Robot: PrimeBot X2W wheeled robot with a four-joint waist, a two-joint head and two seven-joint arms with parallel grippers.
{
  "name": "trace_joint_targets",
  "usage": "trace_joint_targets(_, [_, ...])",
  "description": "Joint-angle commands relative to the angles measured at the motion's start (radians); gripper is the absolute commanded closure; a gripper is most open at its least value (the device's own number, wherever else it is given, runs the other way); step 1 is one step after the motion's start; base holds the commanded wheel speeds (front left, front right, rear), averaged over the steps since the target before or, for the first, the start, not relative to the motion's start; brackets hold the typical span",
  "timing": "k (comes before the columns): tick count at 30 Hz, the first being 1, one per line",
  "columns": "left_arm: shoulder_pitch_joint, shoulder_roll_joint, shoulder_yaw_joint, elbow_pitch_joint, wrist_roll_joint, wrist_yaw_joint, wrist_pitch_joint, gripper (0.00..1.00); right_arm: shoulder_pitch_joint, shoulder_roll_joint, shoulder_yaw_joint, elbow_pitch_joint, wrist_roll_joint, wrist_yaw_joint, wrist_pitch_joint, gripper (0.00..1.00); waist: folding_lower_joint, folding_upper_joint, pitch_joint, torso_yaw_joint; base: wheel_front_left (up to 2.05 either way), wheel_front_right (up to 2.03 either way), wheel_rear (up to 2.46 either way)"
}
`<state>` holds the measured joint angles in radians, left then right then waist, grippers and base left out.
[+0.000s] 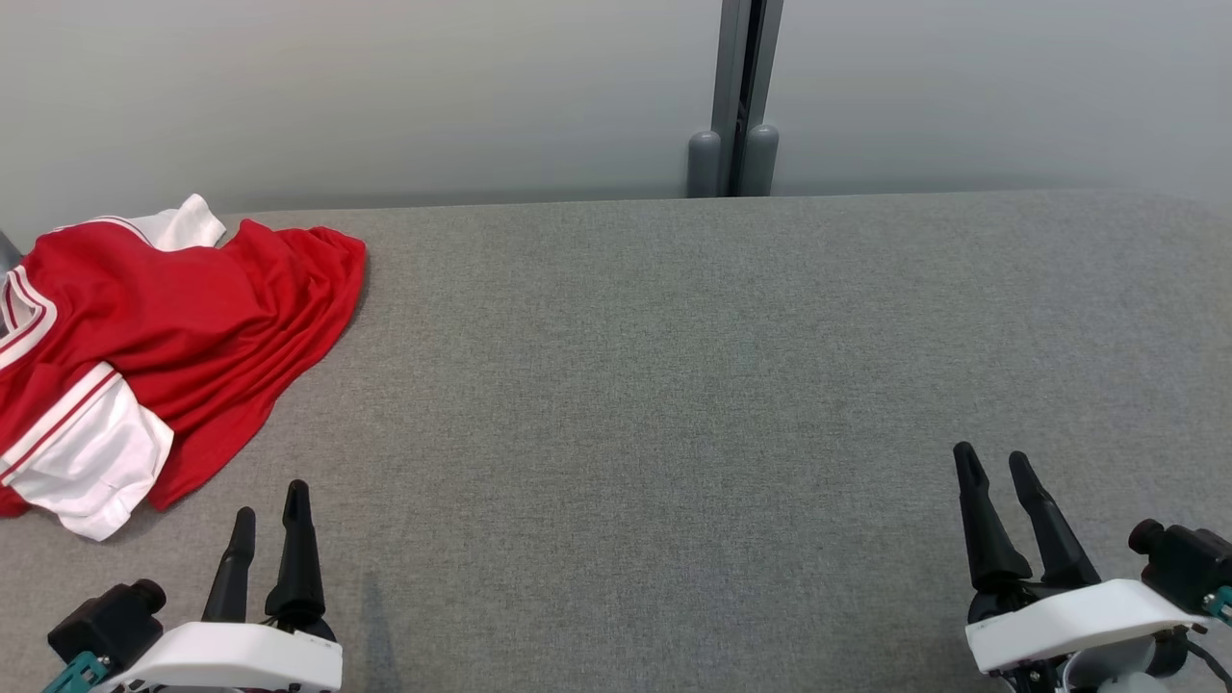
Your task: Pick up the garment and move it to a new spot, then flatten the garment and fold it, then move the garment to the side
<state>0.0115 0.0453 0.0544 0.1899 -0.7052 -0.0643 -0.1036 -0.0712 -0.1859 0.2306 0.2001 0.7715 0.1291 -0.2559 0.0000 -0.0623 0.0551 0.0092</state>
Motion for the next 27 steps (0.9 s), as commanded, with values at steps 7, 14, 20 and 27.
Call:
trace_joint_targets(7, [0.013,0.014,-0.004,-0.016,0.121,-0.003,-0.025,0.00,0.003,0.007,-0.027,-0.002,-0.139,0.001,-0.005,0.00,0.0000,0.0000,-0.002,0.003,0.00,0.00,0.00])
trace_joint_targets(14, [0.026,0.020,-0.007,-0.020,0.205,-0.001,-0.045,0.00,0.010,0.023,-0.047,0.003,-0.243,0.002,-0.006,0.00,0.0000,0.0000,-0.003,0.007,0.00,0.00,0.00])
trace_joint_targets(20, [0.037,0.030,-0.008,-0.023,0.273,-0.003,-0.061,0.00,0.019,0.037,-0.077,0.003,-0.327,0.002,-0.006,0.00,0.0000,0.0000,-0.005,0.010,0.00,0.00,0.00])
trace_joint_targets(27, [0.051,0.035,-0.005,-0.018,0.342,0.004,-0.077,0.00,0.036,0.054,-0.116,0.003,-0.418,0.002,-0.007,0.00,0.0000,0.0000,-0.009,0.011,0.00,0.00,0.00])
